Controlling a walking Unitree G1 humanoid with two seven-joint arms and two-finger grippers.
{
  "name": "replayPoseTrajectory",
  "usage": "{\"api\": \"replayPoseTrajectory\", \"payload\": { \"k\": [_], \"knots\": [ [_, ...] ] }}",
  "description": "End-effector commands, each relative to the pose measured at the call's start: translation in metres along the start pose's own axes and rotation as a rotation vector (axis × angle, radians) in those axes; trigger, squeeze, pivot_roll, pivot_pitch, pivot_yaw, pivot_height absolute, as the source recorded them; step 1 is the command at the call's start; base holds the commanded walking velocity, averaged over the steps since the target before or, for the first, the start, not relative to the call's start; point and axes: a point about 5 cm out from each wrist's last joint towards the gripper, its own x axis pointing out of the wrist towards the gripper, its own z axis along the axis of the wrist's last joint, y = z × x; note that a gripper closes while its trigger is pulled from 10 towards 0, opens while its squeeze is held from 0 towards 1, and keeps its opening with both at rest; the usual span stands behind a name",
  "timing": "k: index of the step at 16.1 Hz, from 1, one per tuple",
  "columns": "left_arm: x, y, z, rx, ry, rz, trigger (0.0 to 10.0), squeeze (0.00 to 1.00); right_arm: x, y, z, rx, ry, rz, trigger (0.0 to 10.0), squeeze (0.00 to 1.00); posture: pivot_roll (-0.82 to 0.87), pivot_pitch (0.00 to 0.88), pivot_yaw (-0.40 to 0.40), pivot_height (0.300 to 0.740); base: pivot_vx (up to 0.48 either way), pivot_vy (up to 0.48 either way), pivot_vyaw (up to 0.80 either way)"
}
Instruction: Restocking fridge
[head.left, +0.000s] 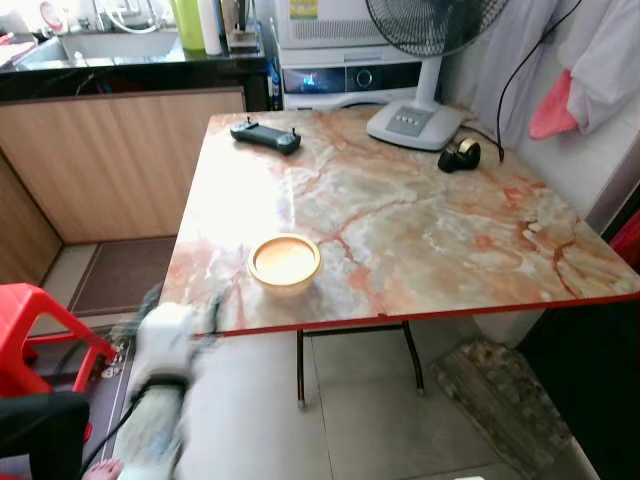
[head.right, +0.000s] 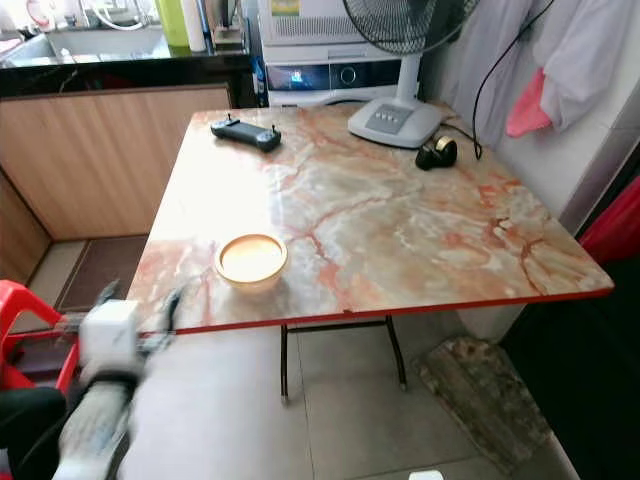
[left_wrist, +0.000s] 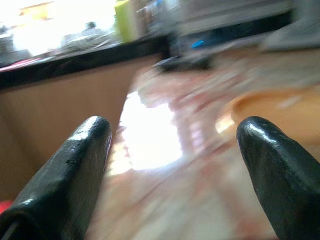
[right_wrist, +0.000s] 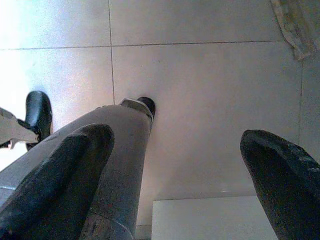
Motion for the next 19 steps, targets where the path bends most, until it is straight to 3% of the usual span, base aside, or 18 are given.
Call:
{"api": "replayPoseTrajectory", "payload": {
  "k": [1,3,9,13,18,19],
  "knots": [
    [0.003,-0.010,0.002,-0.061,0.019,-0.038,10.0,0.00,-0.001,0.004,-0.010,0.022,0.025,0.003,10.0,0.00,0.03,0.000,0.019,0.740,0.000,0.000,0.00],
    [0.010,-0.016,0.007,-0.167,0.032,-0.029,10.0,0.00,-0.001,0.004,-0.011,0.027,0.022,0.000,10.0,0.00,0.03,0.000,0.025,0.740,0.000,0.000,0.00],
    [0.014,-0.016,0.016,-0.187,0.035,-0.066,10.0,0.00,-0.001,0.007,-0.015,0.056,0.019,-0.003,10.0,0.00,0.04,0.000,0.034,0.740,0.082,0.000,0.00],
    [0.013,-0.003,0.016,-0.159,0.051,-0.069,10.0,0.00,-0.001,0.016,-0.020,0.062,0.028,0.010,10.0,0.00,0.05,0.000,0.064,0.740,0.253,0.000,0.00],
    [0.013,-0.006,0.020,-0.161,0.044,-0.069,10.0,0.00,-0.001,0.018,-0.021,0.038,0.036,0.016,10.0,0.00,0.06,0.000,0.055,0.740,0.259,0.000,0.00],
    [0.012,-0.012,0.020,-0.171,0.044,-0.083,10.0,0.00,-0.001,0.015,-0.022,0.041,0.038,0.000,10.0,0.00,0.05,0.000,0.062,0.740,0.262,0.000,0.00]
  ]
}}
